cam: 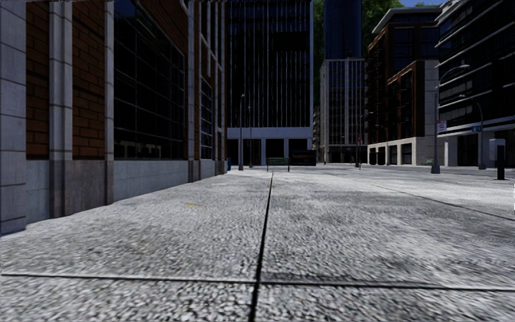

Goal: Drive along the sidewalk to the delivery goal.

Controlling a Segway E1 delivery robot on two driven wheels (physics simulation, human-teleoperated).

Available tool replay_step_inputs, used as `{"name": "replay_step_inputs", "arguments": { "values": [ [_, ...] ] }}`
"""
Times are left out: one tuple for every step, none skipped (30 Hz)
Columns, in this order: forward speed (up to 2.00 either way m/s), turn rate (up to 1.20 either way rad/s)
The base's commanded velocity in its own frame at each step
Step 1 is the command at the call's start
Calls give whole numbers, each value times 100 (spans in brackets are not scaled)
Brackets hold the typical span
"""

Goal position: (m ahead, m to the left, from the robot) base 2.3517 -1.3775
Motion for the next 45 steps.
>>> {"name": "replay_step_inputs", "arguments": {
  "values": [
    [128, -106],
    [128, -120],
    [128, -120],
    [128, -120],
    [128, -118],
    [128, -68],
    [128, -25],
    [128, -17],
    [128, -15],
    [128, -15],
    [128, -14],
    [128, -14],
    [128, -8],
    [128, -4],
    [128, -3],
    [128, -3],
    [128, -3],
    [128, -3],
    [128, -3],
    [128, -3],
    [128, -3],
    [128, -3],
    [128, -3],
    [128, -3],
    [128, -9],
    [128, -120],
    [128, -120],
    [128, -120],
    [128, -120],
    [128, -120],
    [128, -120],
    [128, -120],
    [128, -120],
    [128, -120],
    [128, -120],
    [128, -120],
    [128, -114],
    [127, -82],
    [127, 0],
    [127, 0],
    [127, 0],
    [127, 0],
    [126, 0],
    [126, 0],
    [126, 0]
  ]
}}
